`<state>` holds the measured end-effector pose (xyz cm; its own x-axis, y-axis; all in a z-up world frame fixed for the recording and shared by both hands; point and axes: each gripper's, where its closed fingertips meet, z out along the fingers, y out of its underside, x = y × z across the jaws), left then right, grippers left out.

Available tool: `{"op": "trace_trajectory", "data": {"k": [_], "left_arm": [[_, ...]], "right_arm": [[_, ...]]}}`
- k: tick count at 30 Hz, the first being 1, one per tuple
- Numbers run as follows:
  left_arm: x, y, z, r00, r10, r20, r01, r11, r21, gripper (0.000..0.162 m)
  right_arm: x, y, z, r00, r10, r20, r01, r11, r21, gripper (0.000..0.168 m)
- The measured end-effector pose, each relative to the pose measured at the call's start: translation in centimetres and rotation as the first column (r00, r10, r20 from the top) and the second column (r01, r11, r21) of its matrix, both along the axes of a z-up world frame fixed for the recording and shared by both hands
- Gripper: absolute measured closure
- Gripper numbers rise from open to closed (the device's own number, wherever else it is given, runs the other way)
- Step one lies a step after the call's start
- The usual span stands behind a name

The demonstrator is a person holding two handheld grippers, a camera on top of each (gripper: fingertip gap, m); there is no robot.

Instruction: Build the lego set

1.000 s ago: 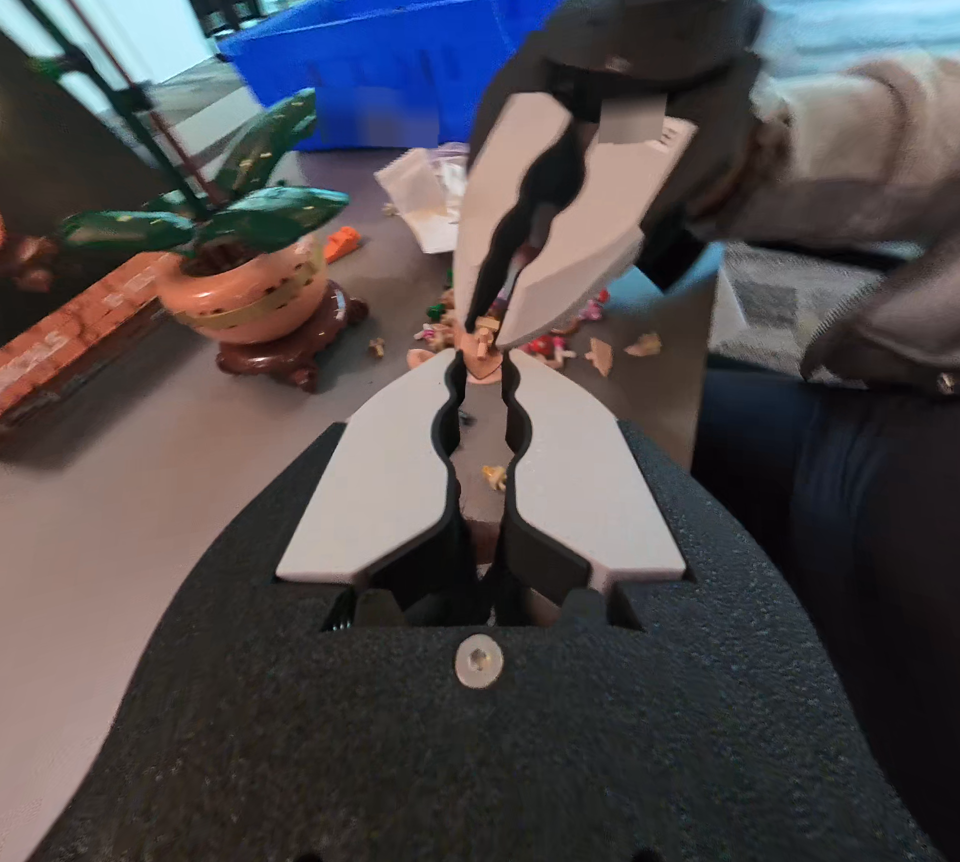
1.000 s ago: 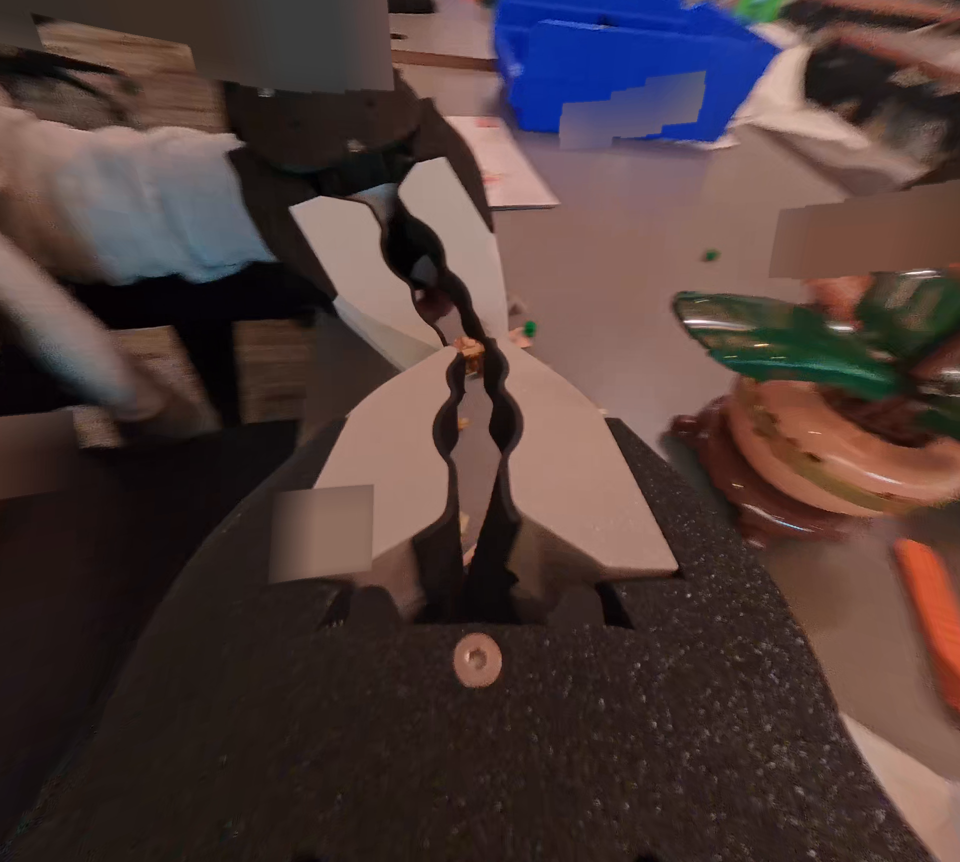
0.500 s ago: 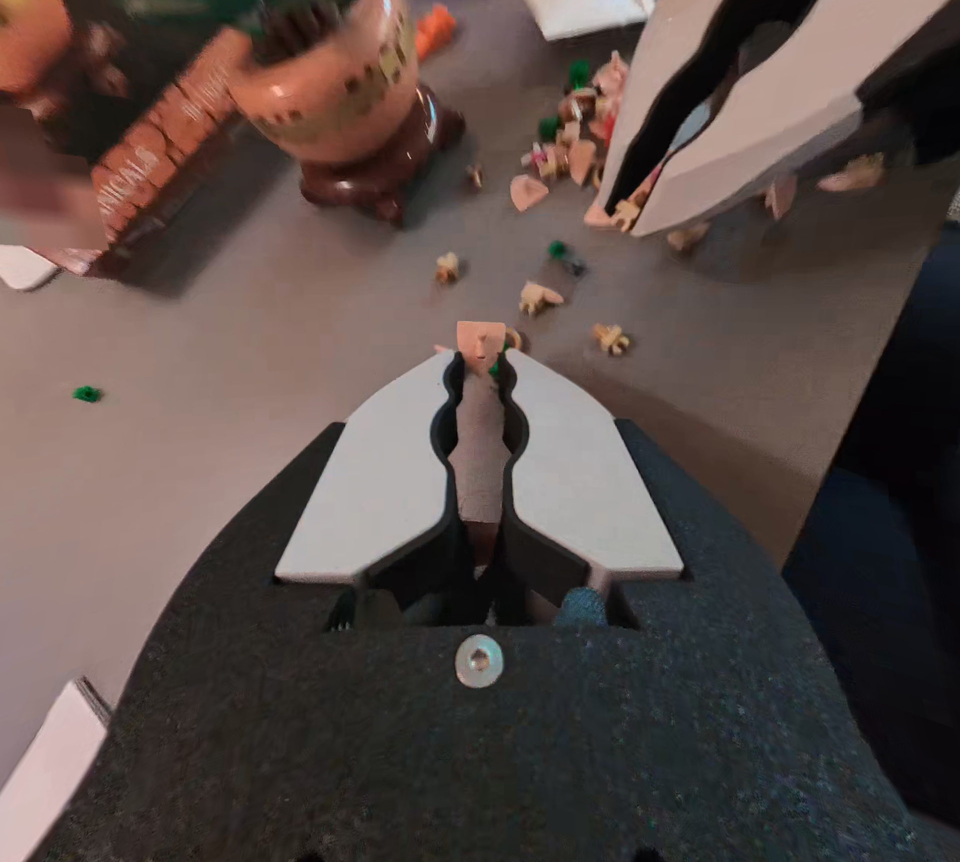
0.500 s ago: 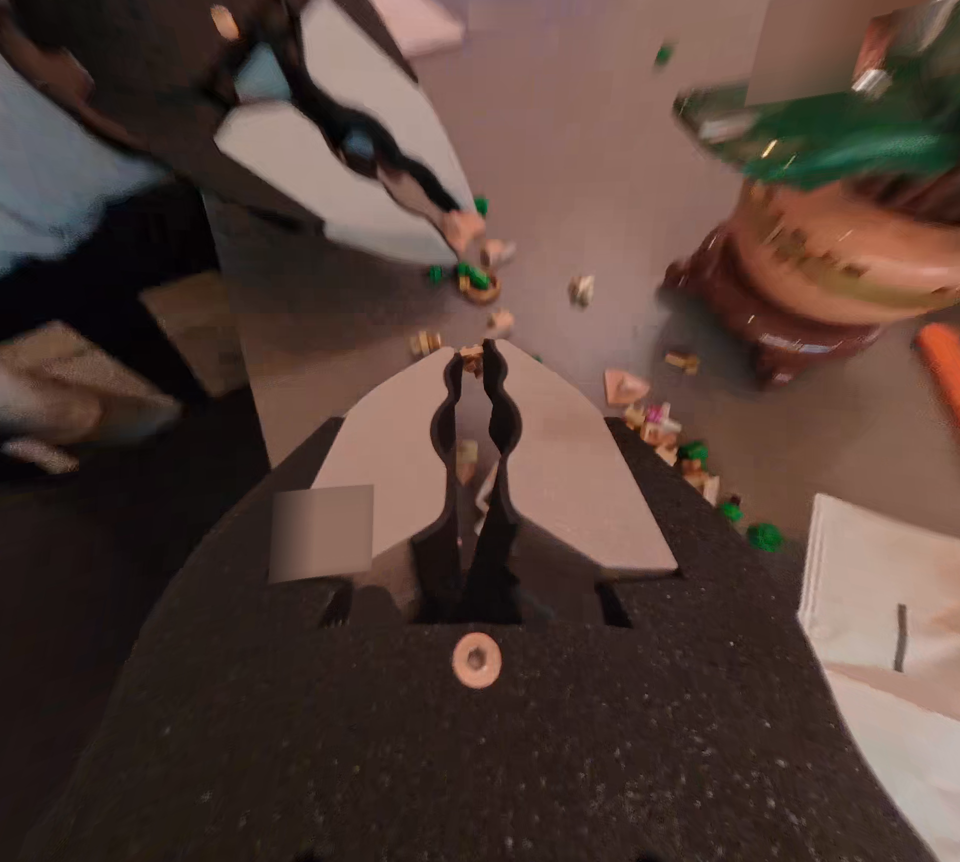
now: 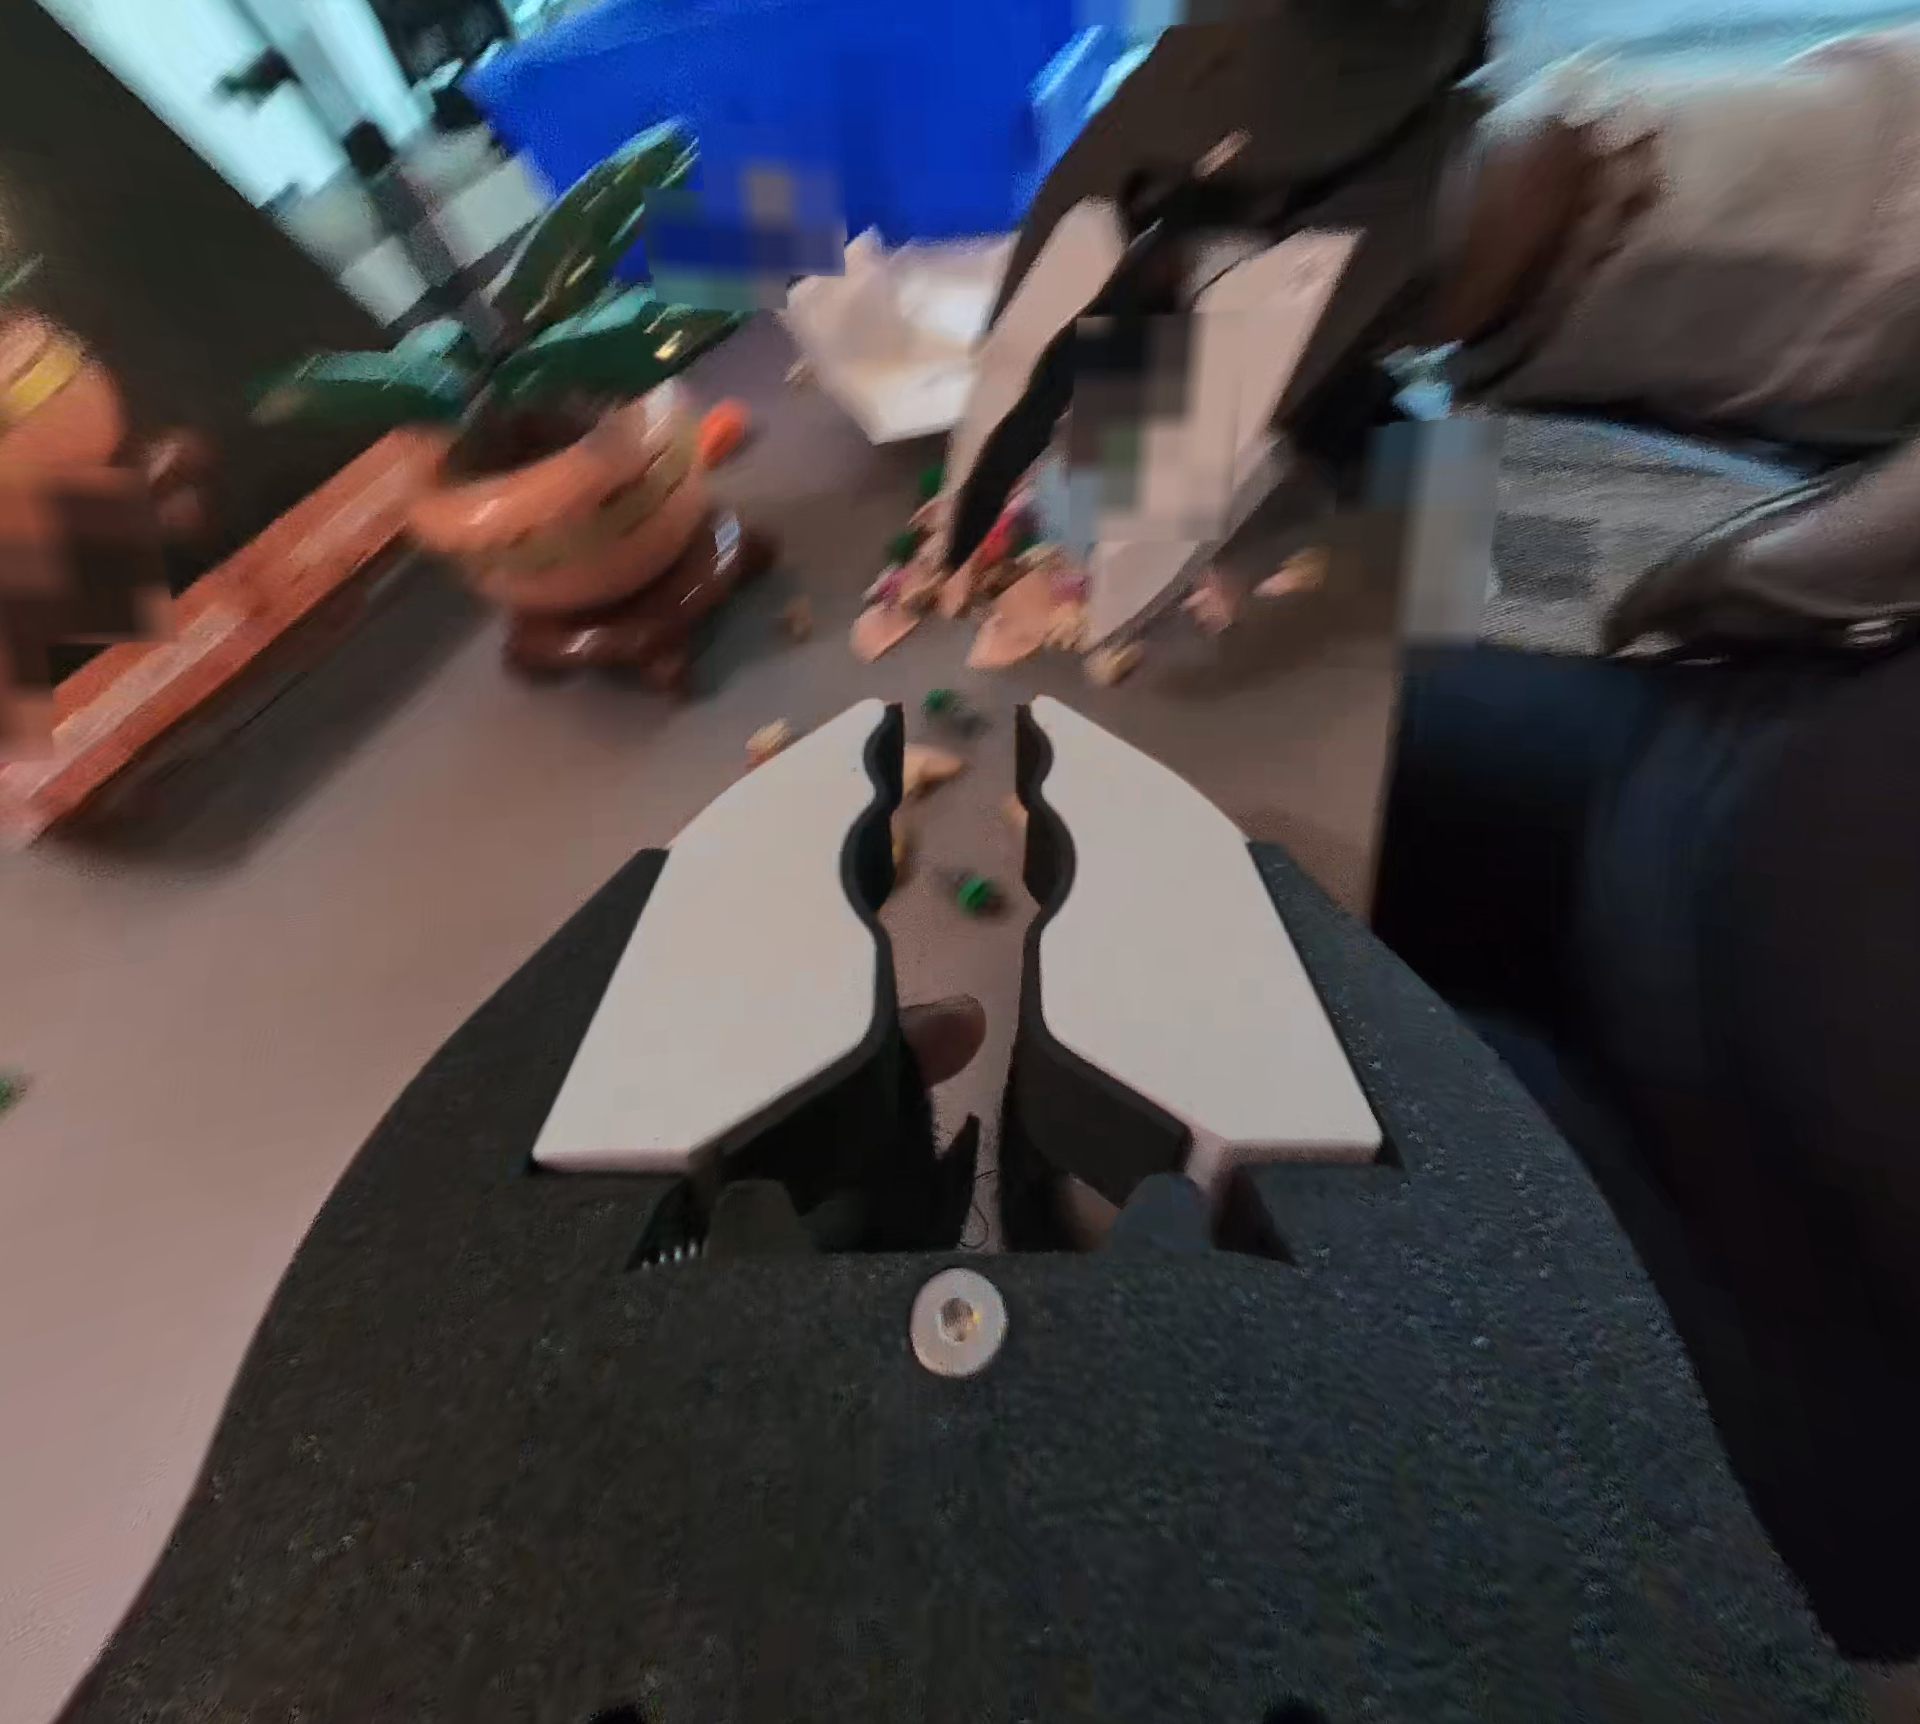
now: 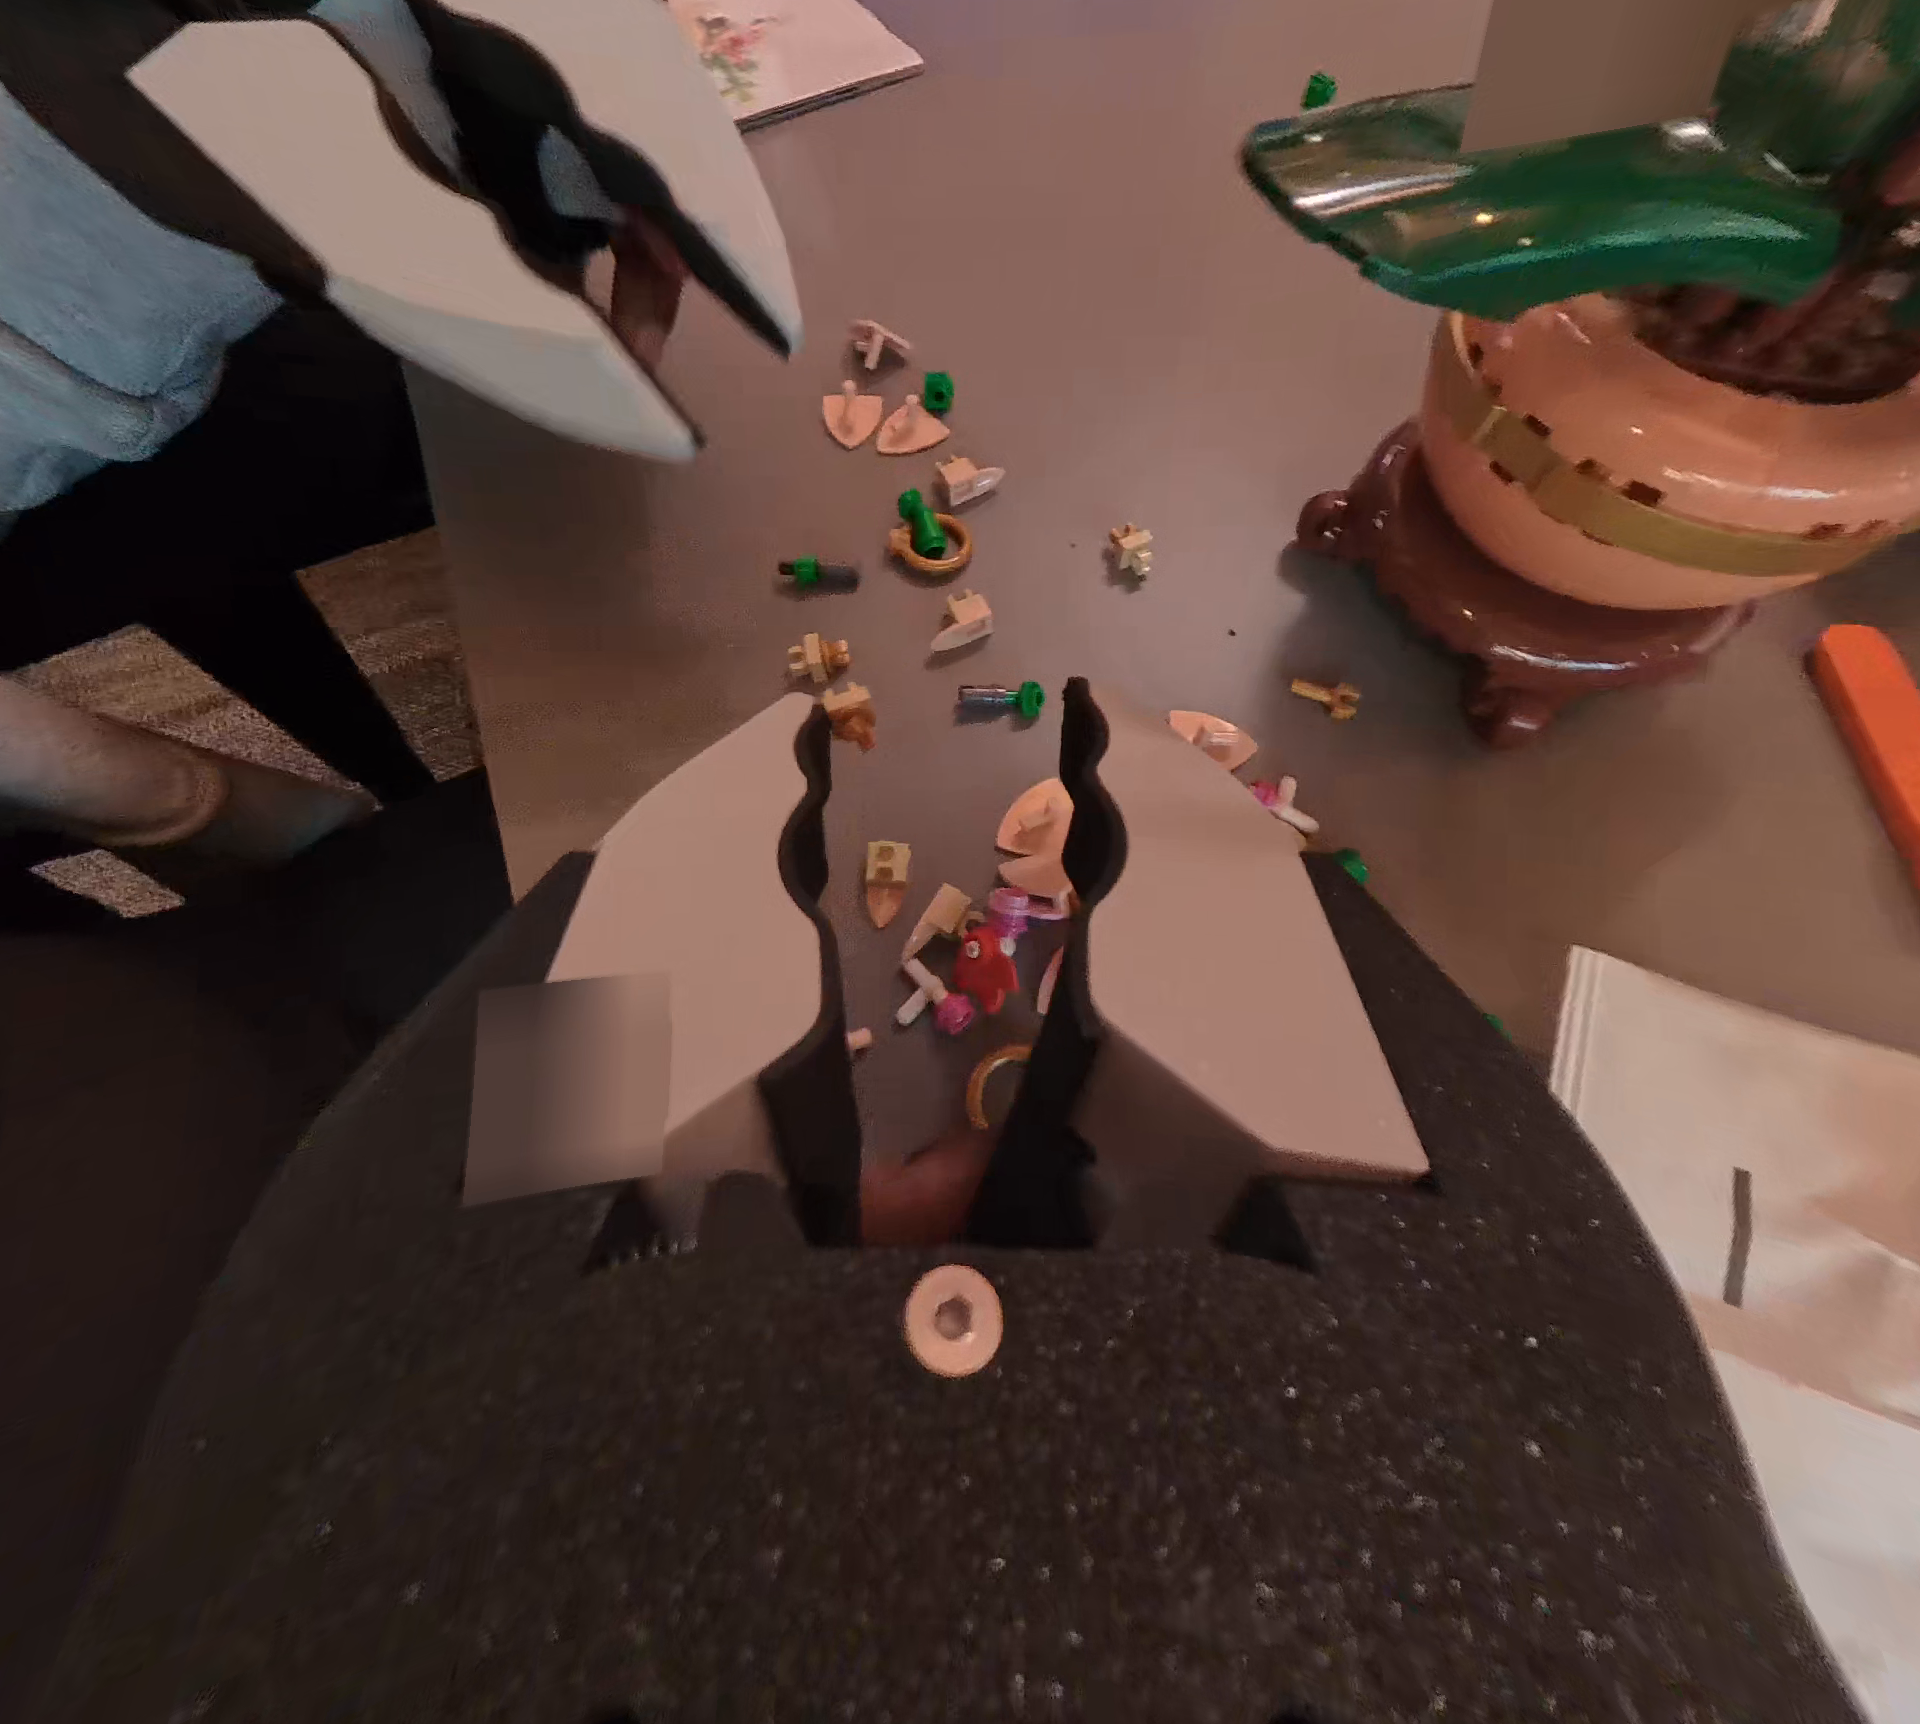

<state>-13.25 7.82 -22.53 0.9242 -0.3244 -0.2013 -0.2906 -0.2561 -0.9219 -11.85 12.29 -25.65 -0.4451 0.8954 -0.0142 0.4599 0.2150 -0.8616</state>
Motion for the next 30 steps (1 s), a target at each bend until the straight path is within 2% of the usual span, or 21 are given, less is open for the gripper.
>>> {"op": "trace_trajectory", "data": {"k": [1, 5, 6, 8, 11, 13, 14, 17, 19, 23, 26, 28, 30], "left_arm": [[1.3, 0.5, -0.1, 0.998, -0.047, -0.028, 0.048, 0.999, 0.009, 0.145], [2.8, 2.1, -2.5, 0.939, -0.076, -0.335, 0.057, 0.996, -0.066, 0.147], [2.8, 2.3, -2.9, 0.926, -0.071, -0.37, 0.044, 0.996, -0.081, 0.148], [2.7, 2.3, -3.9, 0.925, -0.076, -0.371, 0.026, 0.99, -0.138, 0.149], [1.1, 2.3, -4.3, 0.921, -0.009, -0.388, -0.058, 0.985, -0.161, 0.151], [0.2, 2.4, -3.6, 0.927, 0.046, -0.372, -0.097, 0.988, -0.117, 0.15], [0.2, 2.3, -3.2, 0.935, 0.049, -0.352, -0.091, 0.991, -0.101, 0.15], [0.9, 2.2, -2.4, 0.948, 0.028, -0.316, -0.048, 0.997, -0.055, 0.149], [1.9, 2.1, -2.4, 0.945, -0.017, -0.328, 0.001, 0.999, -0.047, 0.149], [4.6, 2.9, -2.2, 0.933, -0.106, -0.343, 0.102, 0.994, -0.029, 0.147], [4.7, 3.9, -2.6, 0.913, -0.098, -0.397, 0.087, 0.995, -0.046, 0.146], [4.2, 4.2, -3.1, 0.901, -0.075, -0.426, 0.048, 0.996, -0.072, 0.146], [3.7, 3.9, -3.5, 0.904, -0.064, -0.422, 0.031, 0.996, -0.083, 0.146]], "right_arm": [[-0.1, -0.1, -0.1, 1.0, 0.009, -0.016, -0.009, 1.0, 0.029, 0.127], [-0.4, -0.6, -0.4, 0.996, 0.047, -0.073, -0.033, 0.981, 0.19, 0.124], [-0.5, -0.6, -0.5, 0.996, 0.048, -0.073, -0.032, 0.977, 0.212, 0.129], [-0.6, -0.1, -0.2, 0.994, 0.035, -0.105, -0.007, 0.968, 0.252, 0.124], [-0.4, 0.3, 1.2, 0.989, 0.015, -0.148, 0.011, 0.985, 0.174, 0.126], [0.4, 1.7, 0.8, 0.995, -0.001, -0.105, 0.022, 0.978, 0.206, 0.131], [0.8, 2.3, 0.6, 0.997, -0.003, -0.081, 0.021, 0.974, 0.224, 0.136], [2.1, 3.2, -0.6, 0.999, 0.047, 0.028, -0.052, 0.963, 0.266, 0.136], [2.6, 4.4, -1.0, 0.995, 0.08, 0.063, -0.098, 0.926, 0.364, 0.135], [2.2, 1.9, 0.6, 0.959, 0.282, -0.013, -0.239, 0.837, 0.493, 0.13], [1.2, 1.6, 0.8, 0.951, 0.308, -0.035, -0.228, 0.771, 0.595, 0.129], [1.5, 2.7, 0.4, 0.953, 0.302, -0.002, -0.235, 0.745, 0.624, 0.141], [2.8, 3.9, -0.3, 0.938, 0.339, 0.074, -0.312, 0.73, 0.608, 0.15]]}}
